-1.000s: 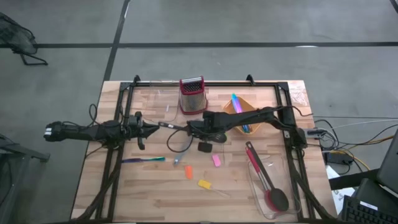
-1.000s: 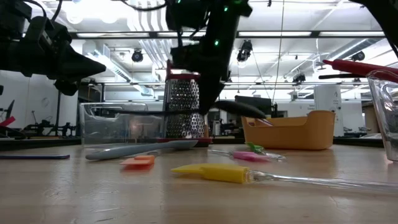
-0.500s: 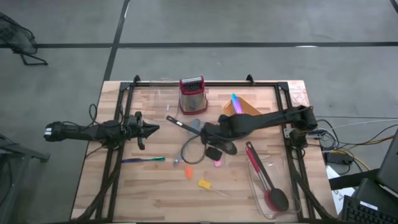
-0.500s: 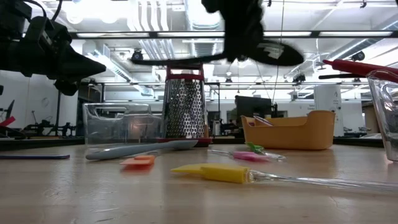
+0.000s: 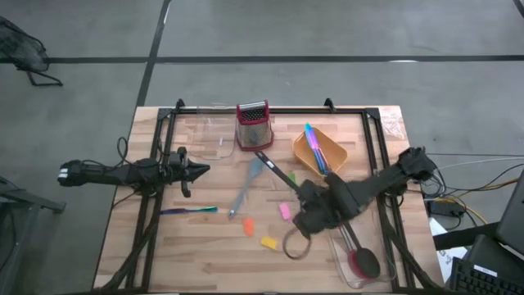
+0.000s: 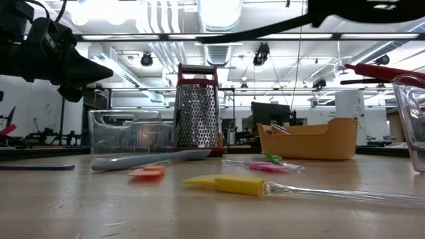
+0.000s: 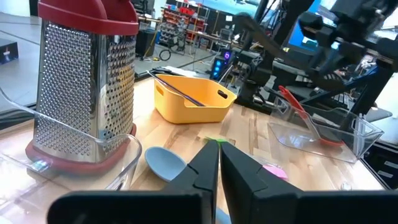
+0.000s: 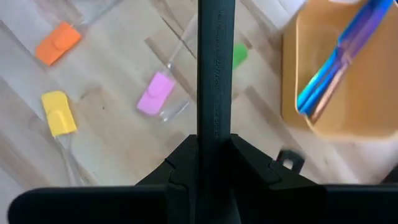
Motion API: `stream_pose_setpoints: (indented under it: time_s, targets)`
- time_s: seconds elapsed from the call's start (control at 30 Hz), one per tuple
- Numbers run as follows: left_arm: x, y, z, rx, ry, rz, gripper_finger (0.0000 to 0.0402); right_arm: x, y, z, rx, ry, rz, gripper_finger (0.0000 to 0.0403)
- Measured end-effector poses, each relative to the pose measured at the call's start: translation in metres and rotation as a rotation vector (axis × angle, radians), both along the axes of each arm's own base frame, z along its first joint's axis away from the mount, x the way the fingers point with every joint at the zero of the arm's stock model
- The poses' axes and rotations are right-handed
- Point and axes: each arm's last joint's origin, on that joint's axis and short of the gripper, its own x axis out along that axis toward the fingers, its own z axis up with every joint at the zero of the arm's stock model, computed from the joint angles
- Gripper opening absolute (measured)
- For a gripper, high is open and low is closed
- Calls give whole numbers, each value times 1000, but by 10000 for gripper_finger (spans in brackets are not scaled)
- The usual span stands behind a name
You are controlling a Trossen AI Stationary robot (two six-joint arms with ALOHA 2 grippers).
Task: Pick & Place Kitchen Items
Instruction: Put the black serving spoon into the bottom transparent bin
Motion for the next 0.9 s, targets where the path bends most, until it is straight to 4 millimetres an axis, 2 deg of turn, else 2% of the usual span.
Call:
stream_pose_setpoints:
  time_s: [0.27,0.47,0.7,0.9]
  targets:
    - [0,0,0,0,0,0,23,-44,57,-6,-19,-71,-34,65]
    - [0,0,0,0,0,0,21,-84,91,-29,-48,-125,-67,66]
    - [0,0,0,0,0,0,23,-131,108,-72,-85,-122,-157,66]
    - [0,0,0,0,0,0,22,-155,114,-96,-48,-86,-229,66]
